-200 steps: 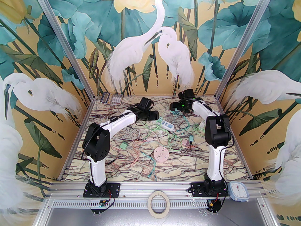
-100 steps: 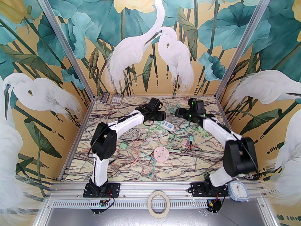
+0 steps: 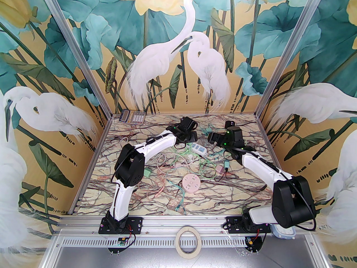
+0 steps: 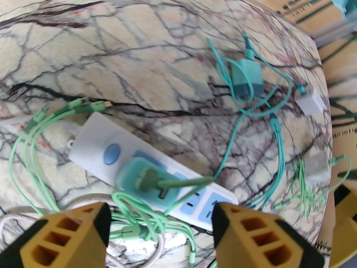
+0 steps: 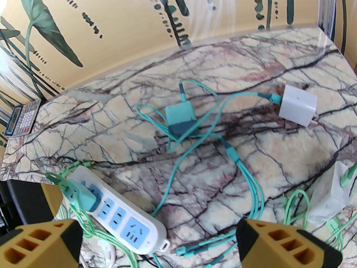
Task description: Pull the plug off the socket
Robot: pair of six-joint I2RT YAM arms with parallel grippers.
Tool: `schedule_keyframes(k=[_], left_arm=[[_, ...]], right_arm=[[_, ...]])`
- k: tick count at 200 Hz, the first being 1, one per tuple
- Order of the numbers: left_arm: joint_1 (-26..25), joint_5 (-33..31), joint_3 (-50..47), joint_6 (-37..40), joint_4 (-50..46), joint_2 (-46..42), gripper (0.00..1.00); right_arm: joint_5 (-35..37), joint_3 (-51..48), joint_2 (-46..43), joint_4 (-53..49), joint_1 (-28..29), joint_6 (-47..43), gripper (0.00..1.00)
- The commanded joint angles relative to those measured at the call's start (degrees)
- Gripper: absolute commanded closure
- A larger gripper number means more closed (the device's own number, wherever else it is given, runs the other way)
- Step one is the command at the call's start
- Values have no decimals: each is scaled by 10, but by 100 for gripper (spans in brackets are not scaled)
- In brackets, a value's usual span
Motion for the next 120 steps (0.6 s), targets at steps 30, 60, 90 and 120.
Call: schedule_keyframes(k=[30, 60, 90, 120], left_arm=[[-16, -76, 82, -101, -81, 57, 35], [-19, -85, 148, -111, -114, 104, 37], [-24, -90, 179, -126, -121, 135, 41], [-24, -108, 199, -132, -135, 163, 45]], right_arm=[[20, -76, -41, 67, 10, 33, 1], [41, -85, -51, 65, 13, 41, 1], [41, -95, -68, 73, 17, 47, 1], [50, -97, -76, 71, 25, 42, 1]])
